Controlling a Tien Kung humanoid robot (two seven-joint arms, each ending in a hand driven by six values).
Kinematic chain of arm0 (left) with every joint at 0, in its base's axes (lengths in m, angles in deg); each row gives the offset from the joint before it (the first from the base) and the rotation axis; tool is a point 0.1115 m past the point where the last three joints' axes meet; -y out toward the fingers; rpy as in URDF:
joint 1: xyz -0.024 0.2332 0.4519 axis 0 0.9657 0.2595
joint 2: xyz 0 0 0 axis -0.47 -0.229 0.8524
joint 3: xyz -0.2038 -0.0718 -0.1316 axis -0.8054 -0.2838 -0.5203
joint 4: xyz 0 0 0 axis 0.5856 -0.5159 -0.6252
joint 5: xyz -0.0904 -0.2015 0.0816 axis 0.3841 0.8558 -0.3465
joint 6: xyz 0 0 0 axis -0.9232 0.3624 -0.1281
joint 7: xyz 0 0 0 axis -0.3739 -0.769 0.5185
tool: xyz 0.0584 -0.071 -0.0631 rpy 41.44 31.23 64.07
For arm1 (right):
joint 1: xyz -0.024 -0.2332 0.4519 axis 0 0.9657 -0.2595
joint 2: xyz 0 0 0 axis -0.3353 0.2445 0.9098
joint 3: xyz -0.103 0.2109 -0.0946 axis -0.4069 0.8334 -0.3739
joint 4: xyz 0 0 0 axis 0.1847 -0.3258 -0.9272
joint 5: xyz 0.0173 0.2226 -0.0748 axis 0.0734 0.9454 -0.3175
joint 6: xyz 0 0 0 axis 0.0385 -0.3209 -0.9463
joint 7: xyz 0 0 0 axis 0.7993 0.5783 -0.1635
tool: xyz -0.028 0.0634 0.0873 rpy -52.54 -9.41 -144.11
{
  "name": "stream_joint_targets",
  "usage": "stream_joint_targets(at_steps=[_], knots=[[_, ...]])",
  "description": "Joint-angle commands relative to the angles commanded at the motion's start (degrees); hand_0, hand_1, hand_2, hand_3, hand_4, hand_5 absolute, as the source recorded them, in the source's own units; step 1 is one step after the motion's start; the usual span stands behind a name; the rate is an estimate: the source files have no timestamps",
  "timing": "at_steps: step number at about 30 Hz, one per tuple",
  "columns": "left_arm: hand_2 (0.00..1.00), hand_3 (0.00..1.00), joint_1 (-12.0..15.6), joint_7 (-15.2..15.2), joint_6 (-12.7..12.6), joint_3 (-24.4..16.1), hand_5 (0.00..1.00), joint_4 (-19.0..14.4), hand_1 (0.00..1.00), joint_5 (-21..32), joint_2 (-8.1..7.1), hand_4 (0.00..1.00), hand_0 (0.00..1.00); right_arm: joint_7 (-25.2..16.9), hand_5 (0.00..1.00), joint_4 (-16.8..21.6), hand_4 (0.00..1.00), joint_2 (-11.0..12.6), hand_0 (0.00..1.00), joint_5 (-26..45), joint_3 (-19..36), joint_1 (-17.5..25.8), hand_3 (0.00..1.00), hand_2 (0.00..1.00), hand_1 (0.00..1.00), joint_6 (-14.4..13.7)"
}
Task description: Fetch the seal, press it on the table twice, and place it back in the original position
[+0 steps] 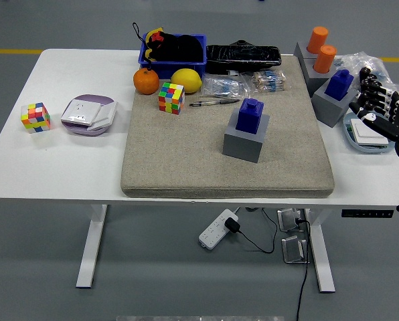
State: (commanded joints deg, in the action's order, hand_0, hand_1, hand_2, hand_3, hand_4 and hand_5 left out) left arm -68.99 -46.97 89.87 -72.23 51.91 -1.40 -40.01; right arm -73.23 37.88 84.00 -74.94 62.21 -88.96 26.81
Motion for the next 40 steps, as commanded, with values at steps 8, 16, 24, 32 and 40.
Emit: stream_joint_targets(at_steps=[8, 16, 24, 32, 40], knots=[[0.755, 0.813, -0.04, 0.11, 0.08, 0.11, 0.352, -0.07, 0.79, -0.06, -0.16, 0.719, 0.823, -0.06, 0.366, -0.06, 0.951, -0.08, 0.889, 0.01, -0.22, -0.07, 0.811, 0.807, 0.838, -0.03], [0.755, 0.812, 0.02, 0.19, 0.16, 0.32, 0.35, -0.03, 0.79, -0.02, -0.33, 0.72, 0.823, -0.03, 0.362, -0.06, 0.947, -0.07, 0.889, 0.06, -0.46, -0.05, 0.811, 0.807, 0.838, -0.05], [0.755, 0.812, 0.16, 0.27, 0.39, 0.34, 0.35, -0.04, 0.79, -0.02, -0.32, 0.72, 0.823, -0.04, 0.36, -0.03, 0.945, -0.13, 0.889, 0.05, -0.54, 0.03, 0.811, 0.807, 0.837, -0.08], [0.755, 0.813, 0.17, 0.26, 0.48, 0.14, 0.347, 0.0, 0.791, -0.11, -0.17, 0.72, 0.823, -0.07, 0.359, -0.11, 0.943, -0.23, 0.889, 0.08, -0.78, -0.39, 0.813, 0.805, 0.835, -0.09], [0.755, 0.813, 0.01, 0.4, 0.51, -0.1, 0.35, 0.01, 0.789, -0.23, -0.29, 0.721, 0.823, -0.14, 0.358, -0.02, 0.942, -0.46, 0.889, 0.14, -0.92, -0.61, 0.814, 0.805, 0.834, -0.12]])
